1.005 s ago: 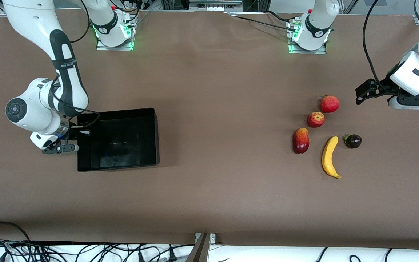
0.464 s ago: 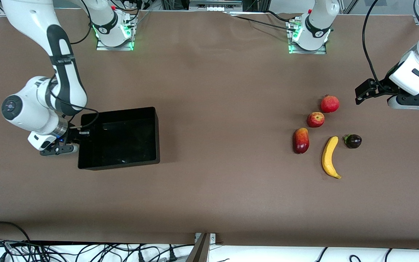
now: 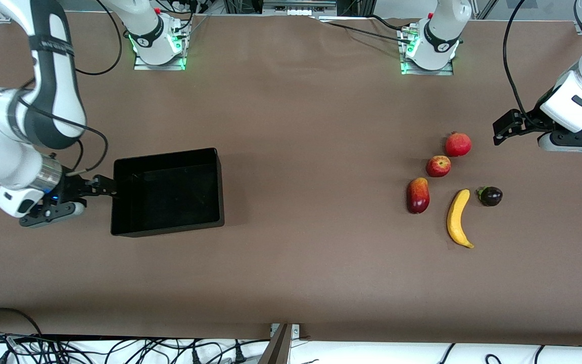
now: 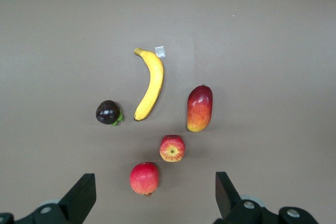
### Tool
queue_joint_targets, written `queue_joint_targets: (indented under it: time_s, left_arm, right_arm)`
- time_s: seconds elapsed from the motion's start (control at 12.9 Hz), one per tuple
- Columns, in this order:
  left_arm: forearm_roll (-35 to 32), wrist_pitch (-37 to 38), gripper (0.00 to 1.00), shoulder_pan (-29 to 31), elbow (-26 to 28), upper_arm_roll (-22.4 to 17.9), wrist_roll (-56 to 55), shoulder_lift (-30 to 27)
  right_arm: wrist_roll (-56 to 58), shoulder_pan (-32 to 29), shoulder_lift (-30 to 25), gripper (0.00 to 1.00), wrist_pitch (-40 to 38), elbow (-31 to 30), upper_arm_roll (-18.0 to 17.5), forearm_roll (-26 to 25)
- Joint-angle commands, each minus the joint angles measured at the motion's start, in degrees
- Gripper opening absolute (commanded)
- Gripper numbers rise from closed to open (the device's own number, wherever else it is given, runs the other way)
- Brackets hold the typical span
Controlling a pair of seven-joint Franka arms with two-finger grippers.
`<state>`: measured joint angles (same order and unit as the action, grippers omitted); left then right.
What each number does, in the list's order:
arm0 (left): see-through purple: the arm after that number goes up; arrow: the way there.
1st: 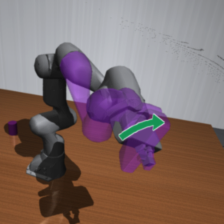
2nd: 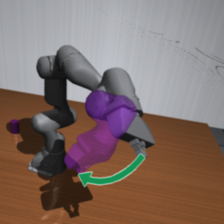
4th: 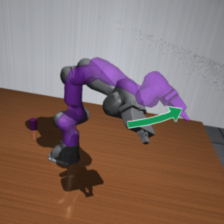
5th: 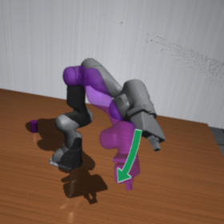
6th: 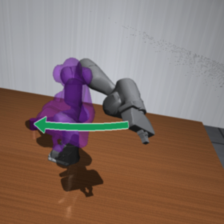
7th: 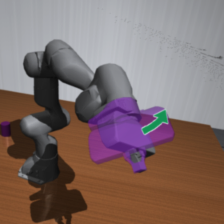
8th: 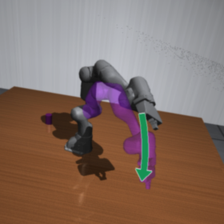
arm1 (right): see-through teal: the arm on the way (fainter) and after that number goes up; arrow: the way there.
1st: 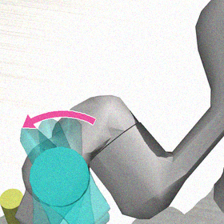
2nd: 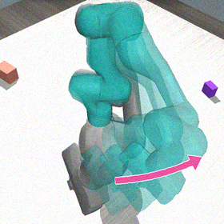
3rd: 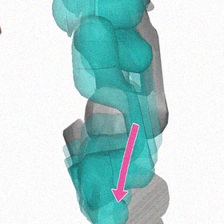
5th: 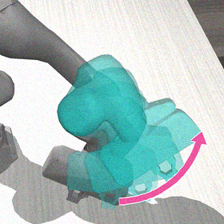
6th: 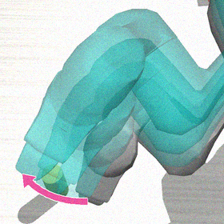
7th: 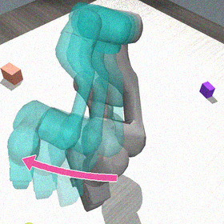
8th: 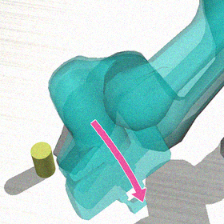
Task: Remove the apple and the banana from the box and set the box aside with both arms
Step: 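Release the tray rim and withdraw the right gripper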
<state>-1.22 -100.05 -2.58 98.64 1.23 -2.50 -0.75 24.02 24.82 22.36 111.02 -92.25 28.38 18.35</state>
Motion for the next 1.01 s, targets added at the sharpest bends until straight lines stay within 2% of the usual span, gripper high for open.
queue_joint_targets:
  time_s: [0.0,0.15,0.39,0.7,0.93]
  left_arm:
    - [0.96,0.74,1.00,-0.50,-0.38,0.00,-0.05,-0.22]
    - [0.96,0.74,1.00,-0.50,-0.38,0.09,-0.05,-0.22]
    - [0.96,0.74,1.00,-0.50,-0.38,0.09,-0.14,-0.22]
    - [1.05,0.74,1.00,-0.50,-0.38,0.09,-0.14,-0.22]
    - [1.05,0.74,1.00,-0.50,-0.38,0.09,-0.05,-0.22]
  right_arm:
    - [-1.76,0.06,-1.09,1.00,-8.16,6.80,0.54,-3.22]
    - [-7.47,0.06,-2.93,1.00,-17.29,11.37,0.10,-3.76]
    - [-8.29,1.28,-4.69,1.00,-18.74,11.83,0.10,-4.98]
    - [-9.69,1.81,-9.34,1.00,-20.49,9.12,-0.25,-8.49]
    - [-11.35,4.88,-14.08,1.00,-19.97,4.47,-0.25,-12.80]
